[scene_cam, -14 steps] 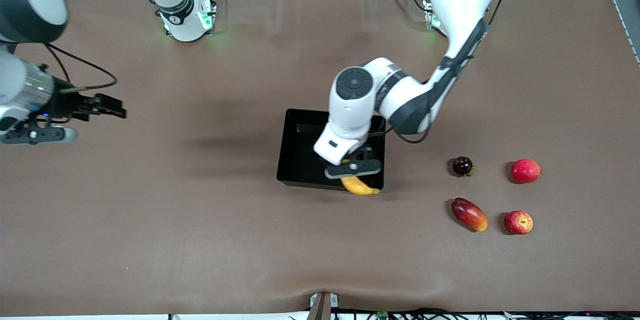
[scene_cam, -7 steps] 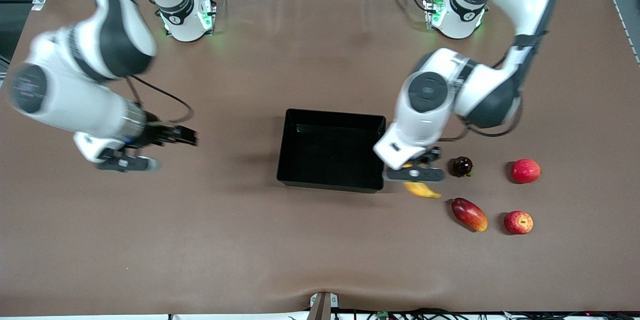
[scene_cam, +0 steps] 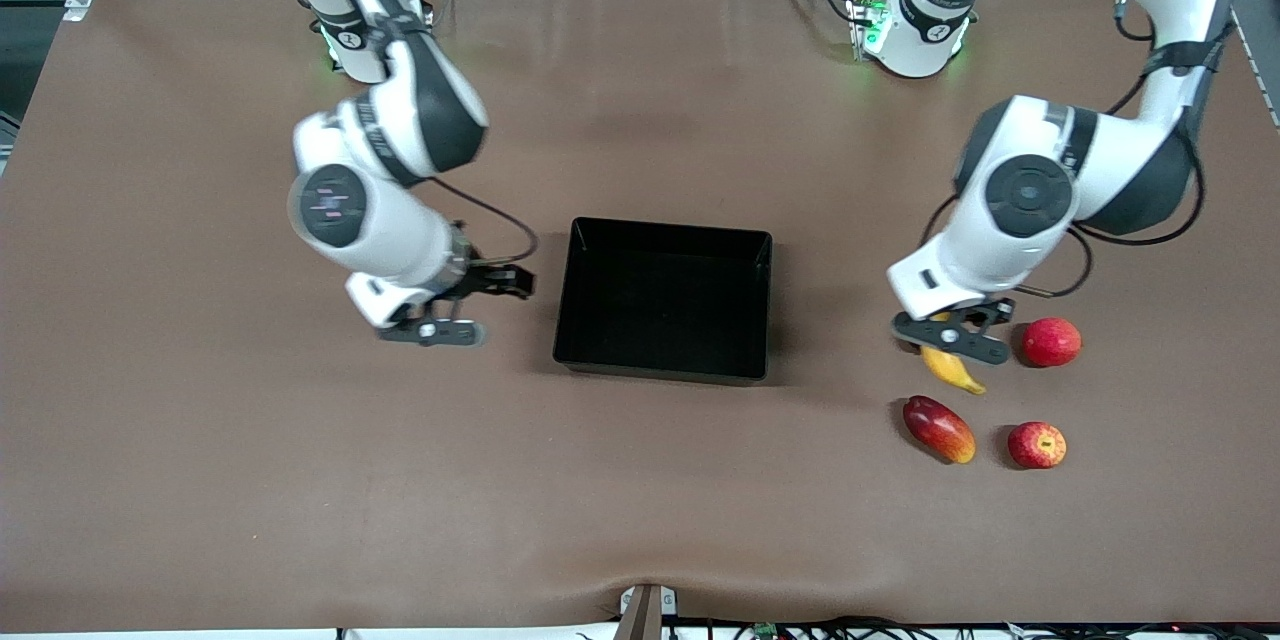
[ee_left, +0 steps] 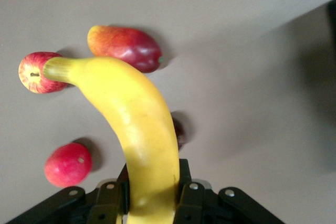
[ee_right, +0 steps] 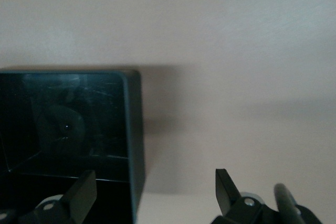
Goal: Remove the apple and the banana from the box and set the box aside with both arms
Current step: 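Carry the banana out with the left gripper while the right gripper reaches the tray, then set the banana beside the mangosteen while the right gripper grips the tray rim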
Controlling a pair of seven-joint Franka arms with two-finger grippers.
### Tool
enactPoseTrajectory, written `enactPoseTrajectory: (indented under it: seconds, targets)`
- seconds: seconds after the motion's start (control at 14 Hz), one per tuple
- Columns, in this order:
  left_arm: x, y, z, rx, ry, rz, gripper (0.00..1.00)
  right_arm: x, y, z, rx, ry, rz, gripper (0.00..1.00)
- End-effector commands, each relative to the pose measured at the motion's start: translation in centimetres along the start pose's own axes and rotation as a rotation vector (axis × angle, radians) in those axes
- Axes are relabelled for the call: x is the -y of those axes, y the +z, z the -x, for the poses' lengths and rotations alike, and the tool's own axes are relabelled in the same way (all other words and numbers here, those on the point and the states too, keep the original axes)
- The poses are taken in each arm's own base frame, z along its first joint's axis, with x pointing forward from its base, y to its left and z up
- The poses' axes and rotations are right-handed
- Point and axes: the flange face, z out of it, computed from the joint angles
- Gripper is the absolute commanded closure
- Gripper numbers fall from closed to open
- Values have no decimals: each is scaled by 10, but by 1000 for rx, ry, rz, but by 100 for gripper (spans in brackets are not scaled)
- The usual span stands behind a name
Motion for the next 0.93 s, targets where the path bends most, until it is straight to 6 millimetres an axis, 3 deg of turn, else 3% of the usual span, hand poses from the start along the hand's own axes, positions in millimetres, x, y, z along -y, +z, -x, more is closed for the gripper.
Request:
enactPoseTrajectory:
  seconds: [0.0, 0.29, 0.36, 0.5, 0.64, 0.71, 0.86]
  targets:
    - [29, 41, 40, -41, 84, 24, 100, 34, 48, 9, -8, 4, 25, 0]
    - [93, 105, 75, -93, 216, 54, 100, 31, 81, 6, -1, -8, 68, 2]
    - [100, 115, 78, -104, 234, 58, 100, 31, 88, 7, 7, -12, 76, 21]
    - [104, 131, 80, -113, 243, 73, 100, 35, 101, 12, 19, -23, 90, 69]
    - [100, 145, 78, -130, 243, 85, 100, 40, 110, 15, 11, -41, 100, 93]
    - [99, 153, 77, -131, 243, 94, 100, 39, 114, 15, 15, -40, 104, 100]
    - [97, 162, 75, -133, 241, 106, 100, 42, 116, 16, 17, -44, 105, 100]
